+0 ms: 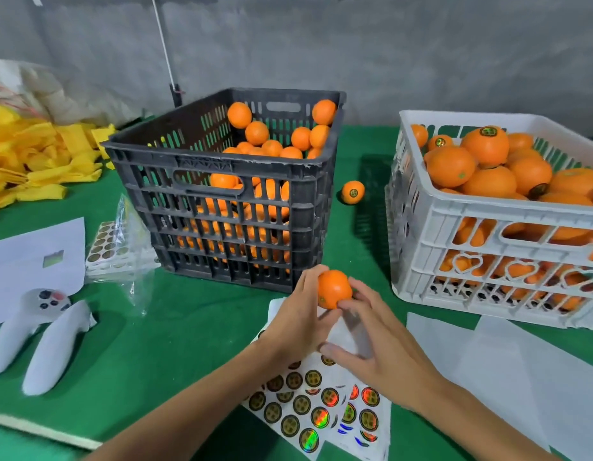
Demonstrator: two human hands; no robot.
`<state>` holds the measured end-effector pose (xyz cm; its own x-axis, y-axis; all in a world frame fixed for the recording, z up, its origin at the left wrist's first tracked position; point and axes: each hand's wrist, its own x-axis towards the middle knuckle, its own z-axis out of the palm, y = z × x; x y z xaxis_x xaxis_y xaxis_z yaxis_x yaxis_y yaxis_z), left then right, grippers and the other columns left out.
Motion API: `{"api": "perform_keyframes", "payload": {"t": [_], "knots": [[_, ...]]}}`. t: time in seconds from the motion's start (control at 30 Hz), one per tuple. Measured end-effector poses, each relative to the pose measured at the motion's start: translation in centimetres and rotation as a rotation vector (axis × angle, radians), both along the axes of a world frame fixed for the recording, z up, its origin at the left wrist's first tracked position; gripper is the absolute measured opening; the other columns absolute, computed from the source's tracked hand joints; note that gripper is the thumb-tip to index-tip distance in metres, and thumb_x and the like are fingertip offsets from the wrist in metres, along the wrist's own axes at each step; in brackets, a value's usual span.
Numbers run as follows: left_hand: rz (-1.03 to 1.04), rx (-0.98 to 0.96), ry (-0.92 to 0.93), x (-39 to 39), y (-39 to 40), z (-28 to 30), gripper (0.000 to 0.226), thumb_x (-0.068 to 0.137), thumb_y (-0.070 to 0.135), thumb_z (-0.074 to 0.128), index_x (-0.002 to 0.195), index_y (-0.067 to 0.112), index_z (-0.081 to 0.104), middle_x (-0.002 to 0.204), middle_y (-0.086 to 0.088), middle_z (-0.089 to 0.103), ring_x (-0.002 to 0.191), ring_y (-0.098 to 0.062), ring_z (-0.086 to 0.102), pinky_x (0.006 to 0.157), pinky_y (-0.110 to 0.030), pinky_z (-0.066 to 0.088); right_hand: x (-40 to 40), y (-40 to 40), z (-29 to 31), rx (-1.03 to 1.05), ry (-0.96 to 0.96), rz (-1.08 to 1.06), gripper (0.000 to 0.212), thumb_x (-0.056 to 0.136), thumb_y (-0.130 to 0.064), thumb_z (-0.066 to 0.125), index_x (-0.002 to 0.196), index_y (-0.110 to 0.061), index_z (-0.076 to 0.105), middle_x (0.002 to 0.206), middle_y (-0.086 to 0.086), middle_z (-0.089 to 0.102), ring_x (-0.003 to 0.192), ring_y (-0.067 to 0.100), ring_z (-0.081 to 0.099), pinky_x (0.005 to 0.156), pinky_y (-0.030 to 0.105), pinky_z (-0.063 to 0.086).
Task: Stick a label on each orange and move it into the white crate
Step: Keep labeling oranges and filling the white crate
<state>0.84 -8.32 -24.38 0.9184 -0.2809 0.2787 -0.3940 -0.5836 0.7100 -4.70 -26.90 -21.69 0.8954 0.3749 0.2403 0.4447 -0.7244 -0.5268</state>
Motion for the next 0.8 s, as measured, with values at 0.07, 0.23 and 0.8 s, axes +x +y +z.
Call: {"api": "perform_keyframes", "payload": {"t": [0.07, 0.23, 0.8], "knots": [[0.008, -0.036, 0.008, 0.2, 0.1, -0.2, 0.061, 0.096, 0.037, 0.071, 0.142, 0.038, 0.030, 0.135, 0.012, 0.049, 0.109, -0.003, 0.056, 0.093, -0.019, 0.047, -0.8, -0.3, -0.2, -0.050, 0.065, 0.003, 0.091, 0.074, -0.093, 0.052, 0.148, -0.044, 0.033, 0.163, -0.035, -0.011, 0.150, -0.002, 0.018, 0.118, 0.030, 0.033], [0.000, -0.203, 0.074, -0.2, 0.5, -0.2, 0.065, 0.096, 0.034, 0.071, 0.144, 0.045, 0.029, 0.131, 0.013, 0.056, 0.118, -0.008, 0.061, 0.094, -0.020, 0.053, -0.9, -1.0, -1.2, 0.064, 0.173, 0.020, 0.104, 0.067, -0.093, 0.061, 0.154, -0.059, 0.017, 0.159, -0.045, -0.006, 0.147, -0.015, 0.010, 0.118, 0.029, 0.023], [-0.051, -0.509, 0.180, -1.4, 0.9, 0.1, 0.064, 0.096, 0.058, 0.063, 0.148, 0.042, 0.029, 0.124, 0.018, 0.061, 0.111, -0.018, 0.070, 0.096, -0.034, 0.054, 1.0, -1.5, -1.6, -0.069, 0.020, 0.135, 0.045, 0.099, -0.057, 0.052, 0.135, -0.034, 0.066, 0.153, -0.022, 0.044, 0.144, 0.004, 0.034, 0.121, 0.042, 0.023]]}}
